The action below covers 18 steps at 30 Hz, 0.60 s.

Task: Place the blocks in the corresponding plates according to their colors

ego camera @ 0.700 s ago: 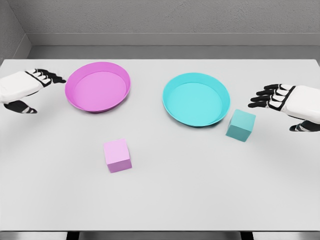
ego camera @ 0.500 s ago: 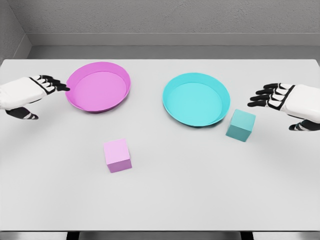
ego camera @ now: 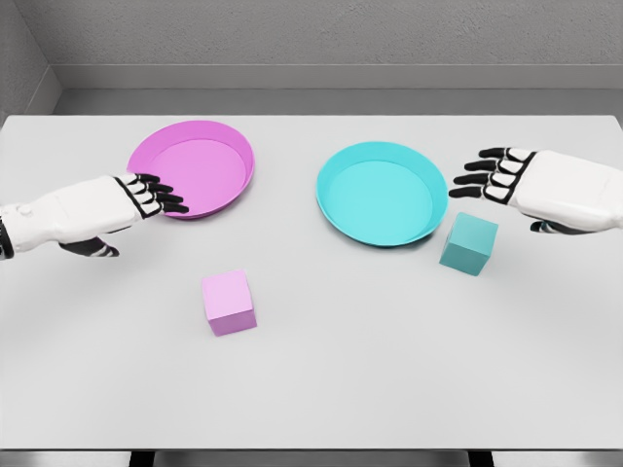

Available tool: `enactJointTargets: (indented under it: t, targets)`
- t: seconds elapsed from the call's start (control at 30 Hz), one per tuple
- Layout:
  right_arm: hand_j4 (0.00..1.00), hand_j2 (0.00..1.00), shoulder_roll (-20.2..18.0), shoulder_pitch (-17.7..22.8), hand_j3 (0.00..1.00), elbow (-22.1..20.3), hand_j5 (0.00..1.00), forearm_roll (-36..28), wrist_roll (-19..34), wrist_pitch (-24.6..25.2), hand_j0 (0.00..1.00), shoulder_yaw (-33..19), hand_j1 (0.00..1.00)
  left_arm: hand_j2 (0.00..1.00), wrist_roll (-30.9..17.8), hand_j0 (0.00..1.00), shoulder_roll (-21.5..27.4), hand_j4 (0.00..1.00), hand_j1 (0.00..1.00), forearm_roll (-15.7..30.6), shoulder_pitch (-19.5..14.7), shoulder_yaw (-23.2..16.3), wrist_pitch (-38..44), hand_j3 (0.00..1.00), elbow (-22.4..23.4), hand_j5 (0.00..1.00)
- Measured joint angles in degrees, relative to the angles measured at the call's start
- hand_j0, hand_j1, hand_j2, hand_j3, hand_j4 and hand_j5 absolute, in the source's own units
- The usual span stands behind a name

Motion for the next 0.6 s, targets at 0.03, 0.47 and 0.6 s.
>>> enactJointTargets:
  t: [0.03,0.47,0.6]
  targets:
    - [1.0,1.0,1.02,-1.35,1.0,0.54,1.0,0.9,0.32,0.0,1.0,0.41,1.0,1.0,-0.03,1.0,-0.13,1.0,1.0,-0.19,0.0,-0.33,0.01,1.0,-0.57,1.0]
    - [1.0,1.0,2.37,-8.35,1.0,2.86,1.0,3.59,9.58,-0.03,1.0,6.36,1.0,1.0,-0.11,1.0,-1.95,1.0,1.0,-2.4,-0.18,-5.03,0.0,1.0,-6.46,1.0]
    - [1.0,1.0,2.94,-10.02,1.0,2.8,1.0,4.64,10.49,-0.04,1.0,8.76,1.0,1.0,-0.12,1.0,-2.57,1.0,1.0,-2.91,-0.18,-5.75,0.0,1.0,-7.11,1.0]
